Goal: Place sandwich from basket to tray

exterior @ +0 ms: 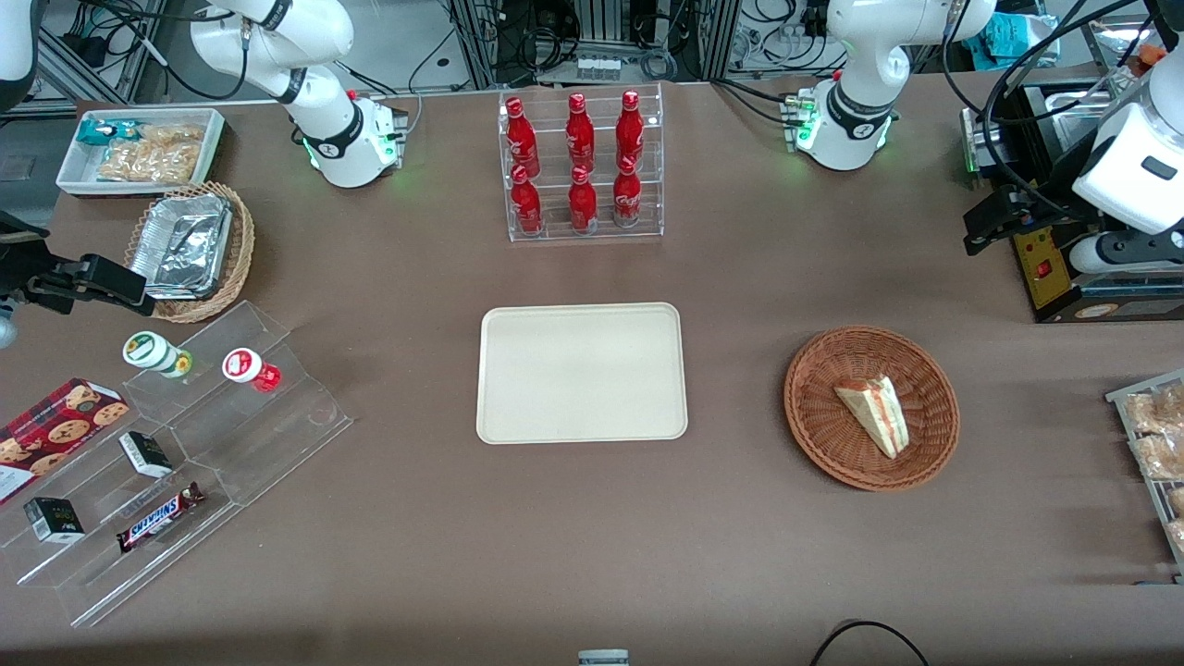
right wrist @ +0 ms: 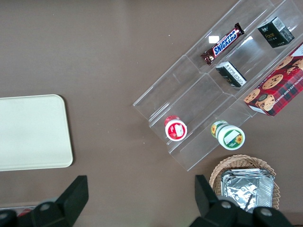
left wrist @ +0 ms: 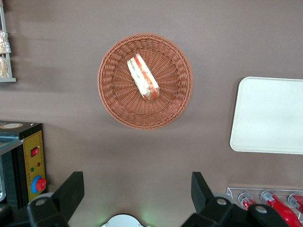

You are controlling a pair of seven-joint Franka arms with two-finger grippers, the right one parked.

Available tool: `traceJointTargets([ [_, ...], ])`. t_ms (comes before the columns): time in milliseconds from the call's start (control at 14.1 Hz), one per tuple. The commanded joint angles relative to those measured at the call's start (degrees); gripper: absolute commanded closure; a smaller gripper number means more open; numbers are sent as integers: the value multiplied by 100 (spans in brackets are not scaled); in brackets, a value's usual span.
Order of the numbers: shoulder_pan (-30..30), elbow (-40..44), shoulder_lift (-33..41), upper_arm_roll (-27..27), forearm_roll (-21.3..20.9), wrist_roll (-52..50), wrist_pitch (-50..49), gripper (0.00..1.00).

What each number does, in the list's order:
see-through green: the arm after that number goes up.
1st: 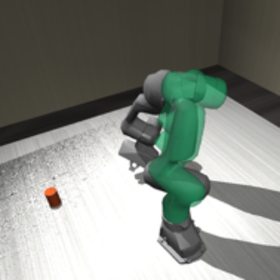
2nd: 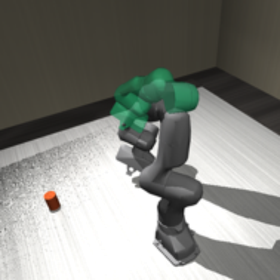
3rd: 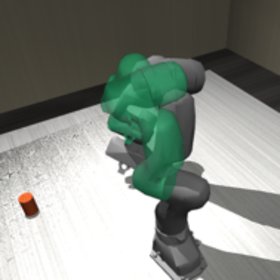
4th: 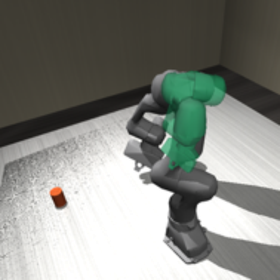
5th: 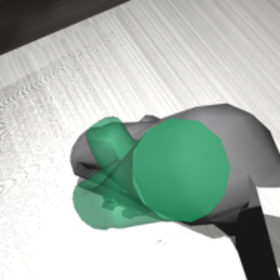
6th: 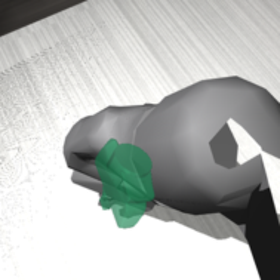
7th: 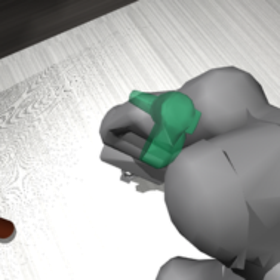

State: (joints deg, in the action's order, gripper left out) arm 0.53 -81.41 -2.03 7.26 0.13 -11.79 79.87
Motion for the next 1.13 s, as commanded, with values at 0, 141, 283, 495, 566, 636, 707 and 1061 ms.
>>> traceJointTargets([
  [0,-53,46,36,21,49,71,11,0],
  [141,-61,46,27,21,58,54,20,0],
  [283,-70,46,-34,12,49,-43,63,0],
  [495,-96,-16,-560,-23,31,-1207,344,0],
  [566,-96,-59,-797,-23,-12,-1517,441,0],
  [636,-96,-199,-1025,-32,-39,-1598,668,0],
  [707,-105,-357,-1236,-32,-39,-1625,1001,0],
  [1061,-96,-543,-2423,-110,-188,-2284,2040,0],
])
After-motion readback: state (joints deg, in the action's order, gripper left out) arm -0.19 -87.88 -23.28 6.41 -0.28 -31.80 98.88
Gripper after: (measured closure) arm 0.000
